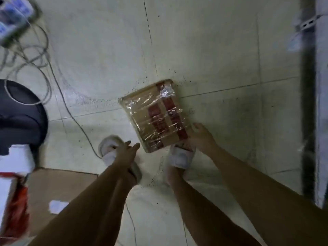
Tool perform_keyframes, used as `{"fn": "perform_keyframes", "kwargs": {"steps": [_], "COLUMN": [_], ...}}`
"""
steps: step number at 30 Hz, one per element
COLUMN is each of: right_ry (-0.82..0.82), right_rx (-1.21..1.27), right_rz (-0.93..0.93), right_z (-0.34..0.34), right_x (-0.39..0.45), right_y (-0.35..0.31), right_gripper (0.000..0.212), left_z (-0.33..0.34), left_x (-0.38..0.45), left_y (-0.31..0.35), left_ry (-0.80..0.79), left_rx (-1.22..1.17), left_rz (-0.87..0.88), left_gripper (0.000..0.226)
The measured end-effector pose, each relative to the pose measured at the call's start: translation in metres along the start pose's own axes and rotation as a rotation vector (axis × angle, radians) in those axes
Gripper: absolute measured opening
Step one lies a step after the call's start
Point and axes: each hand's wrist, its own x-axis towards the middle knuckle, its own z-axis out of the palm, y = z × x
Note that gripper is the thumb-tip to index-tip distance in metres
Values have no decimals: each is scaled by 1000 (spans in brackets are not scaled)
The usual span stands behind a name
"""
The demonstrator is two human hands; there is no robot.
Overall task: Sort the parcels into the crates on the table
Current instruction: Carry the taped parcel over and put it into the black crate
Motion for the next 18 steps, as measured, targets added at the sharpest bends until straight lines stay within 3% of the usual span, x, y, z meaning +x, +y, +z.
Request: {"fn": "perform_keyframes", "kwargs": {"steps": [3,7,9,10,14,18], "right_ry": [22,20,50,55,12,2], "right_rx": [-3,67,61,81,221,438], "right_rz": [-50,35,24,28,87,87], "right_z": [24,45,44,38,2,-56], "right_x": [47,63,48,34,-56,-196], "right_y": [15,34,29,21,-31,-101], "right_gripper": [24,29,27,27,39,33], "left_z": [24,42,37,30,-17,-78], "left_x": [51,68,52,39,-53,-201], "left_y": [-8,-18,-17,-14,25,82], "left_ry": [-7,-68,-63,-51,-22,-33], "left_rx": [4,-196,-247,-246,-305,-325], "left_rz": [-20,-22,29,63,110,118], "left_gripper": [58,17,10,12,56,60]}}
